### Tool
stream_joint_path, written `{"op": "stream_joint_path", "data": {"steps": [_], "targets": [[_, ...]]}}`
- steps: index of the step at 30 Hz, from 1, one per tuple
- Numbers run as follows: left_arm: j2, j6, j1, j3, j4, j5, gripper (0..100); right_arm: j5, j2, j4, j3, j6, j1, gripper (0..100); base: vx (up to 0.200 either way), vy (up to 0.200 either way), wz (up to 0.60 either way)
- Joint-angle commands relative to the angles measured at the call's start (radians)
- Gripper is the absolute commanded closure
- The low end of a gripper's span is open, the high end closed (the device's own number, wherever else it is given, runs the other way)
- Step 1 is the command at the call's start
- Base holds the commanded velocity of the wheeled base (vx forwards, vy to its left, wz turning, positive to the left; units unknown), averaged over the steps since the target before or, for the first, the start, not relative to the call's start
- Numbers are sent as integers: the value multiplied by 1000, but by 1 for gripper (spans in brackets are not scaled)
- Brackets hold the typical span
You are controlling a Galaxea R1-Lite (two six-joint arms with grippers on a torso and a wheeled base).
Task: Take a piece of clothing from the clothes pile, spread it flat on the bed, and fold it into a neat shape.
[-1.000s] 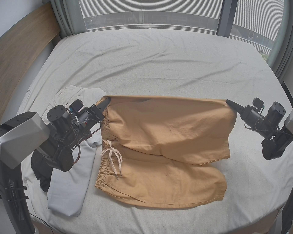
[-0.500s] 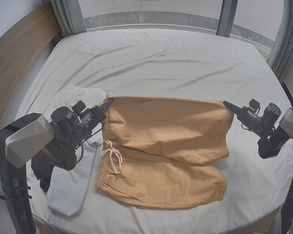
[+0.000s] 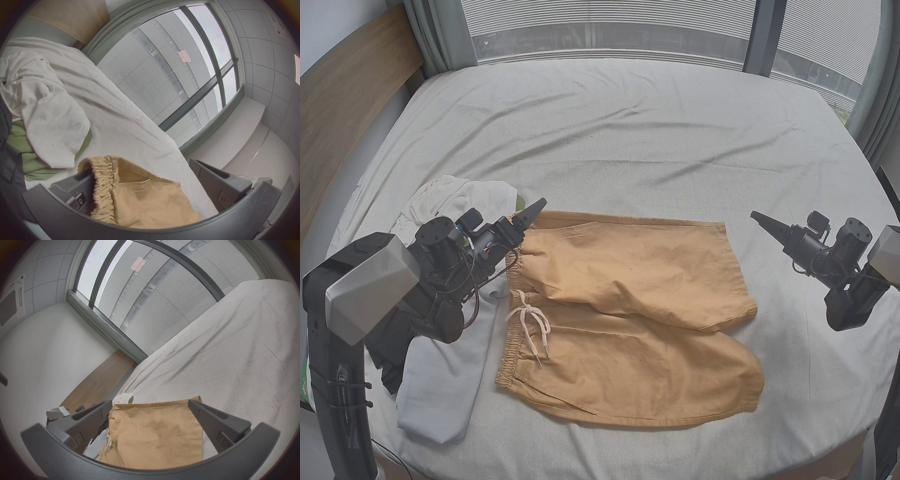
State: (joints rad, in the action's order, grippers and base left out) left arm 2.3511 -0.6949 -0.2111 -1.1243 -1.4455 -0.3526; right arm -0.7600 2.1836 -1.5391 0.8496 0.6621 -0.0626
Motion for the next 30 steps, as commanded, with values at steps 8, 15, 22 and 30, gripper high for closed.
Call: {"op": "stream_joint_path", "data": {"steps": [8,15,22,30], "targets": [[-88,8,19,158,65,24,0,-5,-120,-3,-202,-90,3,0,0,0,0],[-185,12,93,316,45,-6,0,-16,-182,1,-273,-101,4,0,0,0,0],[-325,8,127,609,-69,-126,0,-27,-232,10,-391,-99,9,0,0,0,0],[-291,72,116,713,-102,-171,0,-27,-189,5,-564,-165,17,0,0,0,0]]}}
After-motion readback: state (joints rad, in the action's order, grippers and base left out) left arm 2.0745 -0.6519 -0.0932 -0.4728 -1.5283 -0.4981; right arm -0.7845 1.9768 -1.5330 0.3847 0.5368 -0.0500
